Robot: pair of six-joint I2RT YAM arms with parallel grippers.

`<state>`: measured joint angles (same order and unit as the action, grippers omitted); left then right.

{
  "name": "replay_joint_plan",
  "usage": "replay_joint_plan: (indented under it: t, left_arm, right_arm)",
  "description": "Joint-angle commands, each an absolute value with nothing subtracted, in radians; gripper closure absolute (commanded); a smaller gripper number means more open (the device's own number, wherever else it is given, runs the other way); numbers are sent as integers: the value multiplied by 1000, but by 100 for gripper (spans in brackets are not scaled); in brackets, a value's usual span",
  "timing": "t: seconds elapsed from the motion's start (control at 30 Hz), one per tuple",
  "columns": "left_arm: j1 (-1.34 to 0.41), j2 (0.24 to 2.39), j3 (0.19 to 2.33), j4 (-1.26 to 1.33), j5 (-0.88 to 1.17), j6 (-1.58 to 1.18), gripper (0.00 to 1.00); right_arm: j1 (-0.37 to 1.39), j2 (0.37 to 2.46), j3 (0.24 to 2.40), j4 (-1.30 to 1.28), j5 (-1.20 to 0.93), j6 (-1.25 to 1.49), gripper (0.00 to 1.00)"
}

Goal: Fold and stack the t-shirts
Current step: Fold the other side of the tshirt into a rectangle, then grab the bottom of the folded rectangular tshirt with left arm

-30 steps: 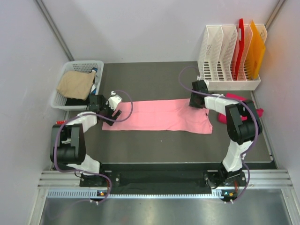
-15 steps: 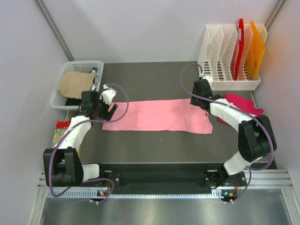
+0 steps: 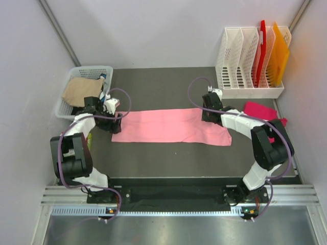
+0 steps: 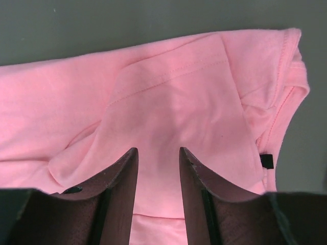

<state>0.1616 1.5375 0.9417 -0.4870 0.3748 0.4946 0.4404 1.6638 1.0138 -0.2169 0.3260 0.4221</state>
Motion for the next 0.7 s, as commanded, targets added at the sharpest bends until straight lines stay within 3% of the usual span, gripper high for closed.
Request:
replay_joint_plan:
  t: [0.0,0.67]
  left_arm:
    - [190,1569,1006,-515,466,479,16]
    - [227,1827,1109,-546,505,503,19]
  right_arm:
    - [443,1672,1028,-176,316,431,62]
    - [436,1661,1023,-166,321,425,63]
